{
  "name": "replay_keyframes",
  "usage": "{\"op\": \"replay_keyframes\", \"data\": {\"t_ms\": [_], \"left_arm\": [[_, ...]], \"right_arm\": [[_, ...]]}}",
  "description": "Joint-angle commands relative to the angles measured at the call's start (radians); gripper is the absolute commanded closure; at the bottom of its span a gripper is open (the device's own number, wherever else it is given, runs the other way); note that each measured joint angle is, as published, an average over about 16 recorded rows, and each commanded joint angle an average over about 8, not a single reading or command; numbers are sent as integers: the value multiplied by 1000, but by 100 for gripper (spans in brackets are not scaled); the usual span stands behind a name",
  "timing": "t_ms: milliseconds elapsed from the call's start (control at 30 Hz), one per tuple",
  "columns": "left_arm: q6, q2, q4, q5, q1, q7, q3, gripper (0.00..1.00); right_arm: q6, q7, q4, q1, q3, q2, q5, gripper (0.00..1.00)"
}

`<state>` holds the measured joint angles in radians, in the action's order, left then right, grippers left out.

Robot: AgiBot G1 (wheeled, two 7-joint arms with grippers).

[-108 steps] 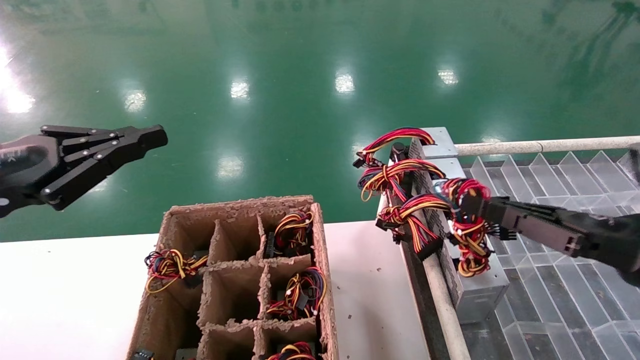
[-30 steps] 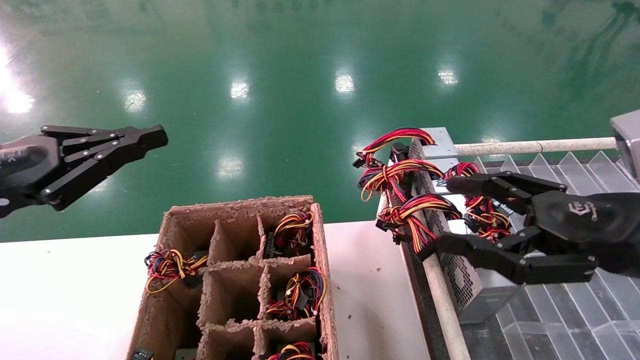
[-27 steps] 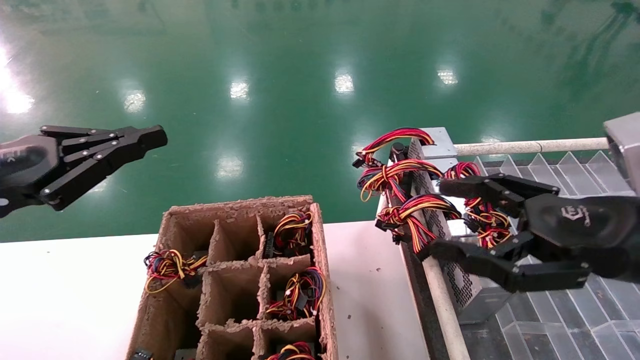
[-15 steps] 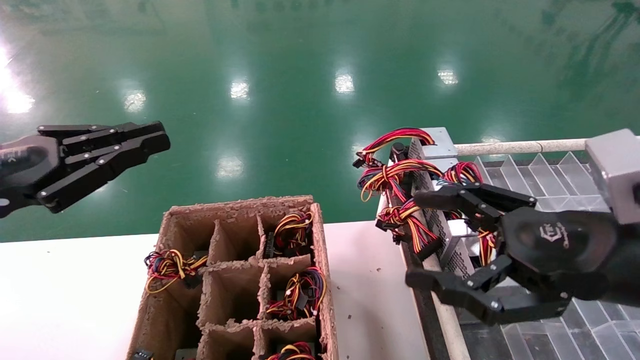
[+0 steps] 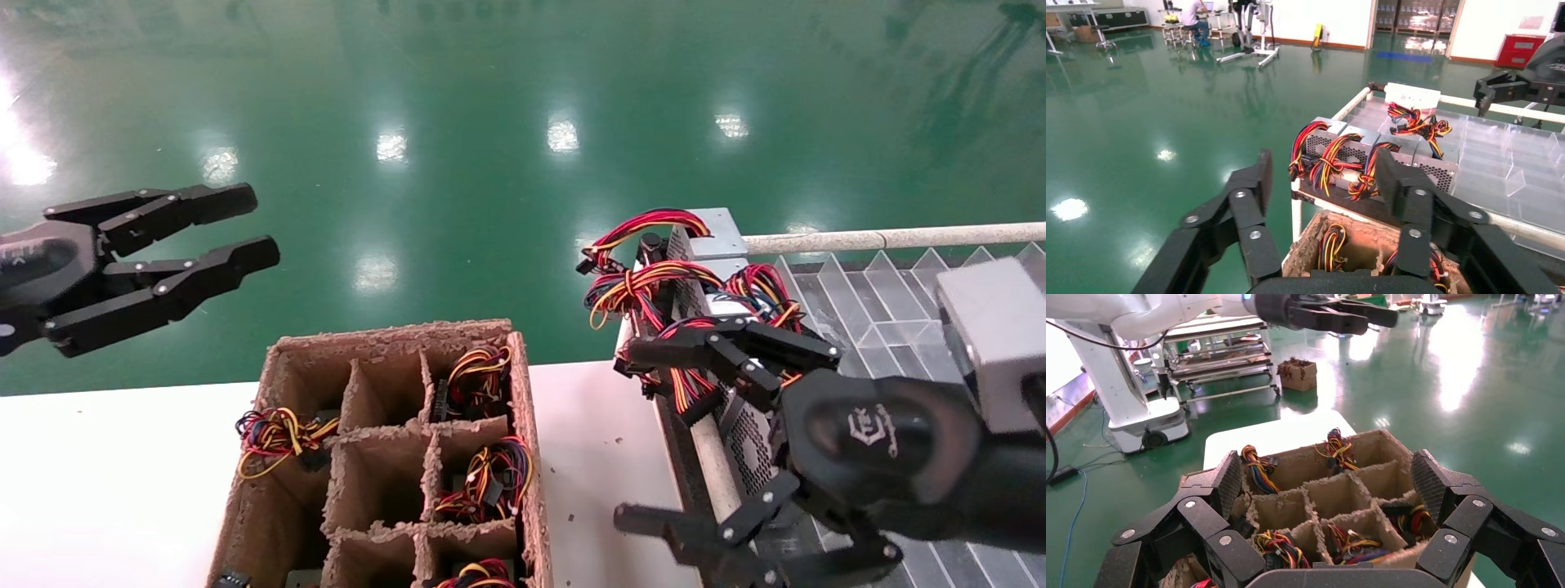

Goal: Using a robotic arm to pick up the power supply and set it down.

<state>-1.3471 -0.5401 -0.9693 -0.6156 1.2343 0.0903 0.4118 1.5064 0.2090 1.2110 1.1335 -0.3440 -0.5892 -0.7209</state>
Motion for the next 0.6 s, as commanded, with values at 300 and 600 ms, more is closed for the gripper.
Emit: {"op": "replay_keyframes", "data": {"t_ms": [300,600], "left_arm": [[0,0,0,0,0,0,0,0],[0,0,0,0,0,0,0,0]], "right_arm": [[-11,-23,80,-65,71,-24,-11,0],[-13,-25,86,-70,77,-26,-13,0]]}}
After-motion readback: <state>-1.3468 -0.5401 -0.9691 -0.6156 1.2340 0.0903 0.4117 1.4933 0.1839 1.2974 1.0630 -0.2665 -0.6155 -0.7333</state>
